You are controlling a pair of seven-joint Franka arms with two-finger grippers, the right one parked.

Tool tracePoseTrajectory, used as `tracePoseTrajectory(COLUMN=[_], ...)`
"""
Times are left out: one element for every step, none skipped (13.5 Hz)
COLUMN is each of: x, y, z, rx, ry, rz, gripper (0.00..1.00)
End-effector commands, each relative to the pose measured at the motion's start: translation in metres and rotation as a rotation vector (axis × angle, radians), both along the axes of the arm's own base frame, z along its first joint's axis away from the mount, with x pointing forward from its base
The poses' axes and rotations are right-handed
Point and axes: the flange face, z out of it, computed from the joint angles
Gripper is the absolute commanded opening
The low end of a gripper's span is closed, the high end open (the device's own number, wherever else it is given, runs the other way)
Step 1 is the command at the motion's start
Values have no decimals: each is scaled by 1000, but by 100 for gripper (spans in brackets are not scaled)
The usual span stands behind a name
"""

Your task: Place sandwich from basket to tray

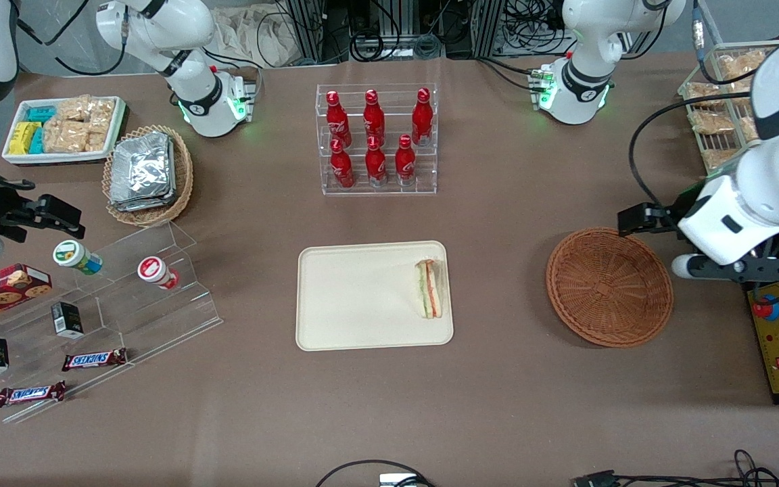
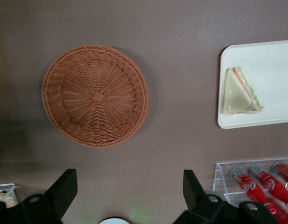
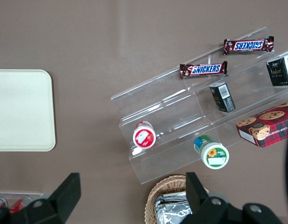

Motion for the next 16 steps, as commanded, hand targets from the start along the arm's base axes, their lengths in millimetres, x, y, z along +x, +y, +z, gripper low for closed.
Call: tracePoseTrajectory(x=[-11,-17,-22,-24,-25,-25,-26,-28,-29,-31,-39,-44,-53,-62,-74,-83], y=[25,28,28,27,28,28,31,32,32,33,38,43,51,54,57,58], z=[-1,-1,-5,-6,-6,-6,-6,-6,-4,-3,1,-2,-5,-7,-12,-16], rx=[14,21,26,30,30,31,45,61,61,68,80,92,90,85,87,92], ry=[26,32,46,49,50,52,52,50,50,50,49,57,51,14,-21,-56], rz=[-46,-59,-60,-60,-62,-63,-62,-63,-67,-65,-54,-49,-78,-115,-121,-122], gripper=[100,100,100,100,100,100,100,100,100,100,100,100,100,100,100,100])
